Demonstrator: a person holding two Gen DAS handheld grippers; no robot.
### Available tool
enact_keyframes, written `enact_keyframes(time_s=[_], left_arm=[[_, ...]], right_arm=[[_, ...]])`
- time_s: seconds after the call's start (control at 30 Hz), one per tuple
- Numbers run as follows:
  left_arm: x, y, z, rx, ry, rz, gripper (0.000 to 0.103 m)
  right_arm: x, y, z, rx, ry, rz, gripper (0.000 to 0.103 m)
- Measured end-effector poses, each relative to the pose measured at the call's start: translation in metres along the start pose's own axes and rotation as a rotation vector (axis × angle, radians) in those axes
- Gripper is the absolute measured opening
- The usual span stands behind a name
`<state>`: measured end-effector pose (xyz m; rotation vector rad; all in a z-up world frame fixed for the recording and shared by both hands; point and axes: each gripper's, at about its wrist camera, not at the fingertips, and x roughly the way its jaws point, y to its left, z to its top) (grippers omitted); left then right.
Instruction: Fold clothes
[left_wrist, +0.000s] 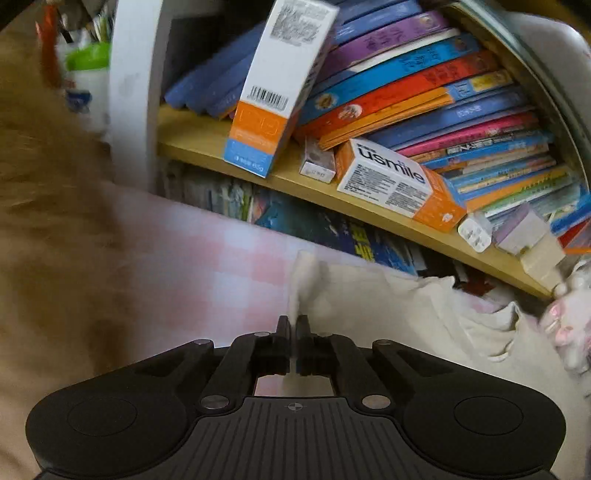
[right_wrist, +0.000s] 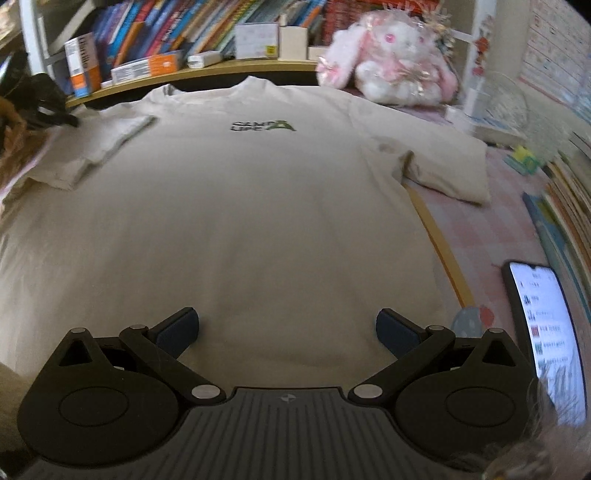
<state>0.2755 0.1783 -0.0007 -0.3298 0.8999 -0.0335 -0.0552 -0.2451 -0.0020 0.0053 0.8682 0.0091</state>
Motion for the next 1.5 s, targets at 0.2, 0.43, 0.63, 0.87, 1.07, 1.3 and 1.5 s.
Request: enact_keyframes(time_s=[0.2,0.43,0.63,0.87,1.07,1.3,1.5], left_arm=[[0.006,0.014,-0.005,-0.015,-0.012,0.012,0.001],[0.001,0.03,-0.005,-0.013,-0.022,0.039,0.001],[-0.002,0.035,-0.004,-0.001,-0.024,0.052,0.001],[-0.003,0.028,-0.003,0.053,-0.017,0.108,0.007],[-0.034,0.004,-0.009,0.159,-0.108,0.129,0.033],[-0.109,-0.034,-0.071,0.241,-0.2,-0.02,0.078],[-0.159,-0.048,-0.151,0.246,-0.165,-0.039,0.087]], right_arm=[[0.001,0.011,0.001,0.044,0.012,-0.039,0.103],[0.002,0.025,0.004,0.043,0.023,-0.04,0.103],[0.004,0.035,0.007,0.028,0.019,-0.023,0.103],[0.005,0.04,0.008,0.023,0.012,-0.02,0.103],[0.005,0.04,0.01,0.016,0.016,-0.019,0.103],[0.0,0.045,0.01,0.009,0.014,-0.048,0.103],[-0.018,0.045,0.012,0.028,-0.016,-0.069,0.103]])
